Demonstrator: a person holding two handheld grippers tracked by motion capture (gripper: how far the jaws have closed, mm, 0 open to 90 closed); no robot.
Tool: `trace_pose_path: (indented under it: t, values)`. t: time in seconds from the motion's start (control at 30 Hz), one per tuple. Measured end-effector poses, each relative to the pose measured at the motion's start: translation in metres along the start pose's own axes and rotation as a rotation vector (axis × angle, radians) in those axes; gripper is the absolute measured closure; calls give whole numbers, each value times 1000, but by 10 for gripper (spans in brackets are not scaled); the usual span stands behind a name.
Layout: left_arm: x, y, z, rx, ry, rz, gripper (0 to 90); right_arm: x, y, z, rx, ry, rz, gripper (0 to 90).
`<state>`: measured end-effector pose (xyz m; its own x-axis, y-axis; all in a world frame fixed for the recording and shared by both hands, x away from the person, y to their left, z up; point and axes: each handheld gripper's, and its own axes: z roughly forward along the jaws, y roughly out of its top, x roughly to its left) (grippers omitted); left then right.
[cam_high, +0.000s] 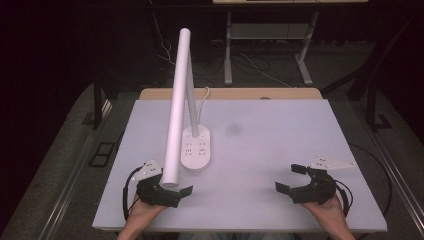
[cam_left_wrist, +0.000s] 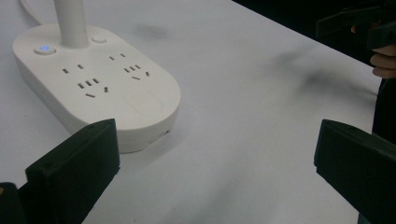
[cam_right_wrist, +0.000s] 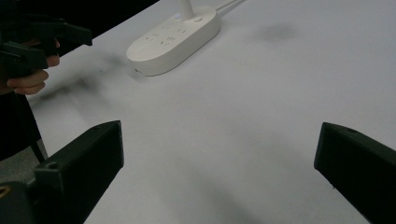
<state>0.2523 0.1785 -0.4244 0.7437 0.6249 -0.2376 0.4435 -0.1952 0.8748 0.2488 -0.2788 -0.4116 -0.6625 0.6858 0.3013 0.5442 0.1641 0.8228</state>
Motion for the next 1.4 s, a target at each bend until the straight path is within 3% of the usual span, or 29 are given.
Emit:
trace_pose_path:
  t: [1.0,1.4]
  values:
    - [-6,2,2,32,-20,23,0,-3,-3,-1,45,-5,-11,7]
    - [-5,11,-3,35,-13,36,0,-6,-4,-4,37,-9,-7,7]
